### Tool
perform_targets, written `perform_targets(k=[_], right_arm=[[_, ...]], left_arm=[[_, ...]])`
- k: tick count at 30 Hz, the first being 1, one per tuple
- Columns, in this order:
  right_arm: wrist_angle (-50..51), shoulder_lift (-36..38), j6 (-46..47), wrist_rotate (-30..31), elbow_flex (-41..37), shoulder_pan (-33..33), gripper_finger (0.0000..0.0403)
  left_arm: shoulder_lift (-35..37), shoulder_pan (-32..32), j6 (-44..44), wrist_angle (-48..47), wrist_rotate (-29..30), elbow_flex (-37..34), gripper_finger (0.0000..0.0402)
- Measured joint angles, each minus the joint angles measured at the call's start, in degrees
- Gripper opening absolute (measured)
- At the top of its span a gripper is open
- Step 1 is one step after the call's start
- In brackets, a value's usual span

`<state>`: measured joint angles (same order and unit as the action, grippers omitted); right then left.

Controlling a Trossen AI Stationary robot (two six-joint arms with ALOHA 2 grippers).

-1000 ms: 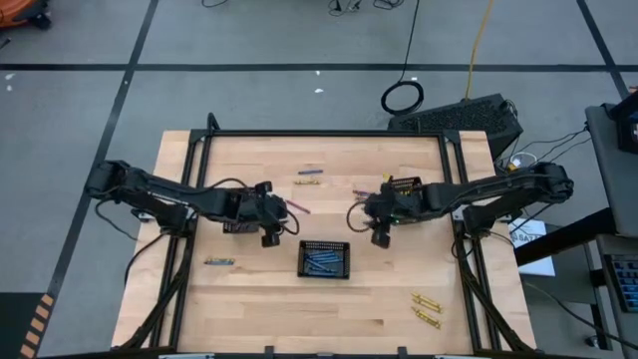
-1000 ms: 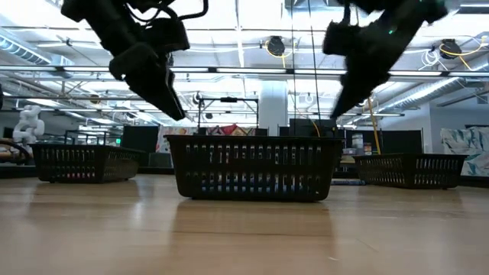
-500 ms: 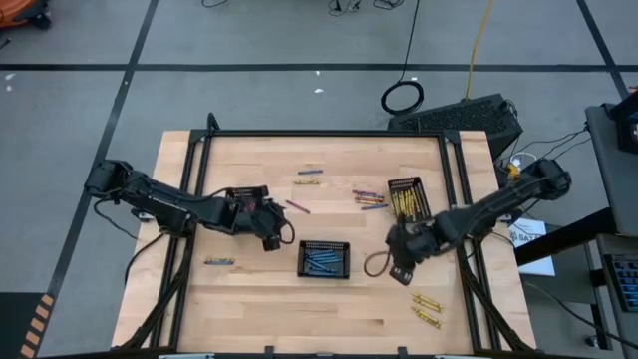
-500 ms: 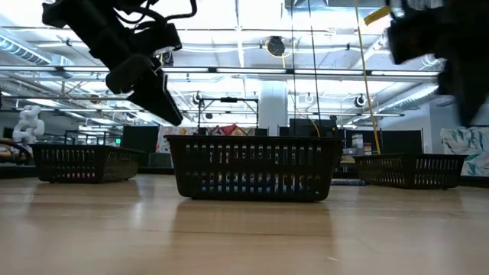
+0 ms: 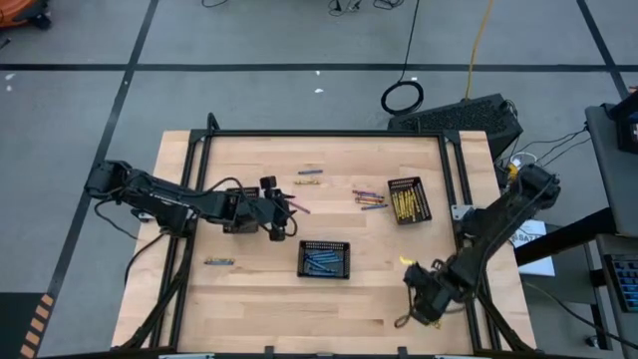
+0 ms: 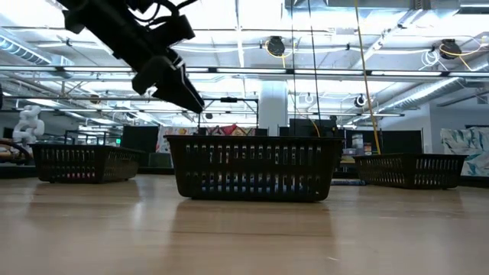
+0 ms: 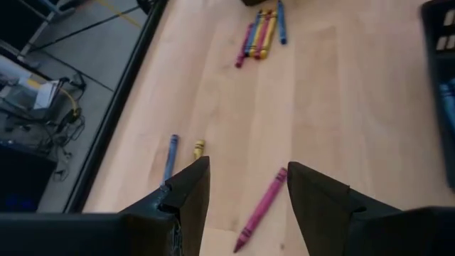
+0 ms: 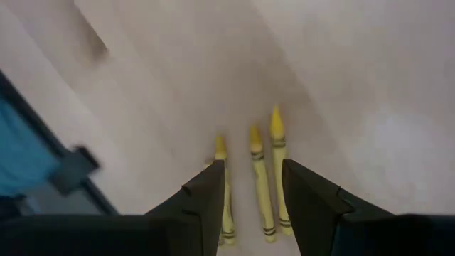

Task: Sort crayons
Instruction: Put the yellow crayon into the right black basket

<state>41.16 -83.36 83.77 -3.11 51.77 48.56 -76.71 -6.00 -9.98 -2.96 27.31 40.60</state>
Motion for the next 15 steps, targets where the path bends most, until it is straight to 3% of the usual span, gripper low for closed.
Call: perform_targets(k=[6, 15], right_arm=[[-2.8, -6.2, 0.0, -0.1, 0.0, 4.0, 0.0125], [-0.3, -8.4, -3.1, -0.1, 0.1, 4.4, 0.0125]], left_arm=[[0.0, 1.2, 0.0, 0.1, 0.0, 0.0, 0.019], [0.0, 1.3, -1.0, 2.8, -1.9, 0.0, 0.019]])
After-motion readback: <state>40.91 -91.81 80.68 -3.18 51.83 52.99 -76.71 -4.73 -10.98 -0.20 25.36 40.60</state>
